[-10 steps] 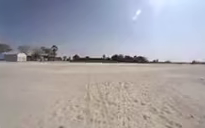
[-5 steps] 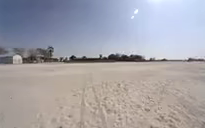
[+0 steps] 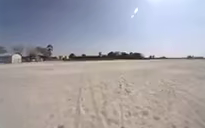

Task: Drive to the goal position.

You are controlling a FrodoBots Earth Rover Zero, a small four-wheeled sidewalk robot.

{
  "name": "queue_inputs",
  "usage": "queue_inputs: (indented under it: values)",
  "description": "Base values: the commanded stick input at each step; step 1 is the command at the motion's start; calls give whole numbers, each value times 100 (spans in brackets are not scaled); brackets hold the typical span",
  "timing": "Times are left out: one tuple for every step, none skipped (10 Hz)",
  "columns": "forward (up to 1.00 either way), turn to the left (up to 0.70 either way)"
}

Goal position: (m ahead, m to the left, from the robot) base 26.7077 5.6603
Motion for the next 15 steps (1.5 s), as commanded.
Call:
queue_inputs:
  values:
    - [45,0]
    - [45,0]
    - [45,0]
    - [45,0]
    - [45,0]
    - [45,0]
    - [45,0]
    - [45,0]
    - [45,0]
    - [45,0]
    - [45,0]
    - [45,0]
    - [45,0]
    - [45,0]
    - [45,0]
